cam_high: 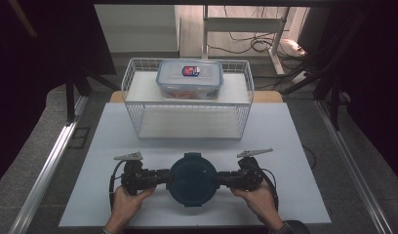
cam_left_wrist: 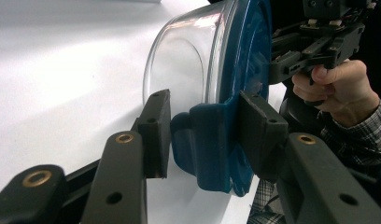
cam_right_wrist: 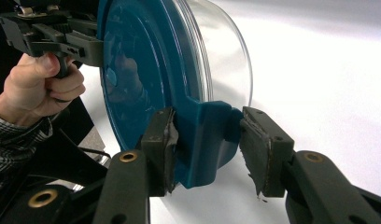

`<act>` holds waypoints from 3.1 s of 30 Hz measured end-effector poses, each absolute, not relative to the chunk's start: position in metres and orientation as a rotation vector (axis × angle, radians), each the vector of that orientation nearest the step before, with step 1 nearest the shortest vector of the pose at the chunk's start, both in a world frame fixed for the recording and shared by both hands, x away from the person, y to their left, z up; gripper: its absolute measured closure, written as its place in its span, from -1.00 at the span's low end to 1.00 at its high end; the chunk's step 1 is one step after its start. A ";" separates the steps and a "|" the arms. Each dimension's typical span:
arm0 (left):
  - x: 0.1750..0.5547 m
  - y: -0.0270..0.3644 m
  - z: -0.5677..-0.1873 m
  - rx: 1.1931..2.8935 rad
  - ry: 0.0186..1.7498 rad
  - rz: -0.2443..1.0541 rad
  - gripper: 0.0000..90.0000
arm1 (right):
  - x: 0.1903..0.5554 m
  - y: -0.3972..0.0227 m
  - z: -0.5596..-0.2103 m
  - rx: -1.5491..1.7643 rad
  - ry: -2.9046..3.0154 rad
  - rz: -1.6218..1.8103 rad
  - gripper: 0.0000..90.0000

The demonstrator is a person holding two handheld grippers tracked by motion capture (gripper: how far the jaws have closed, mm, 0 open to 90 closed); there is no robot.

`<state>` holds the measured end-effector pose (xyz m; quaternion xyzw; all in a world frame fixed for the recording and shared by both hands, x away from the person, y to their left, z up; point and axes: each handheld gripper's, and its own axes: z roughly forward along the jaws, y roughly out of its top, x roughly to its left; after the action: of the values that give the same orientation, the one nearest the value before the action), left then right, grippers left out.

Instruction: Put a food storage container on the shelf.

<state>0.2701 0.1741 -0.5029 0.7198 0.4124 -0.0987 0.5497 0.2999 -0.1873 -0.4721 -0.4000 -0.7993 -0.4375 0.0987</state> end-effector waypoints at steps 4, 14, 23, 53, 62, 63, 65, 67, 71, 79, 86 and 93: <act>0.272 0.174 -0.497 1.702 0.969 -0.215 0.26 | 0.302 -0.188 -0.467 -1.173 -2.377 -1.327 0.24; 0.280 0.176 -0.481 1.695 0.963 -0.197 0.26 | 0.310 -0.186 -0.450 -1.162 -2.396 -1.388 0.24; 0.290 0.179 -0.464 1.688 0.958 -0.185 0.26 | 0.321 -0.181 -0.428 -1.152 -2.418 -1.429 0.24; 0.338 0.186 -0.366 1.643 0.893 -0.102 0.26 | 0.359 -0.177 -0.334 -1.137 -2.433 -1.625 0.24; 0.353 0.193 -0.333 1.639 0.875 -0.072 0.26 | 0.372 -0.170 -0.305 -1.134 -2.419 -1.686 0.25; 0.354 0.194 -0.329 1.643 0.871 -0.068 0.26 | 0.373 -0.170 -0.302 -1.131 -2.417 -1.694 0.25; 0.357 0.195 -0.323 1.640 0.870 -0.065 0.26 | 0.376 -0.169 -0.296 -1.131 -2.415 -1.703 0.25; 0.360 0.196 -0.317 1.640 0.869 -0.066 0.26 | 0.378 -0.168 -0.290 -1.130 -2.417 -1.710 0.25; 0.370 0.199 -0.302 1.641 0.860 -0.061 0.26 | 0.385 -0.165 -0.278 -1.131 -2.418 -1.727 0.25; 0.392 0.206 -0.276 1.637 0.850 -0.057 0.25 | 0.401 -0.159 -0.253 -1.141 -2.406 -1.764 0.25; 0.413 0.210 -0.254 1.627 0.845 -0.050 0.25 | 0.419 -0.155 -0.233 -1.161 -2.386 -1.794 0.25; 0.434 0.213 -0.243 1.619 0.831 -0.027 0.25 | 0.438 -0.150 -0.219 -1.186 -2.384 -1.809 0.24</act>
<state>0.4343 0.2129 -0.2431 0.7022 0.3605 -0.0117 0.6139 0.4377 -0.1504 -0.2185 -0.3682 -0.7399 -0.5616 -0.0389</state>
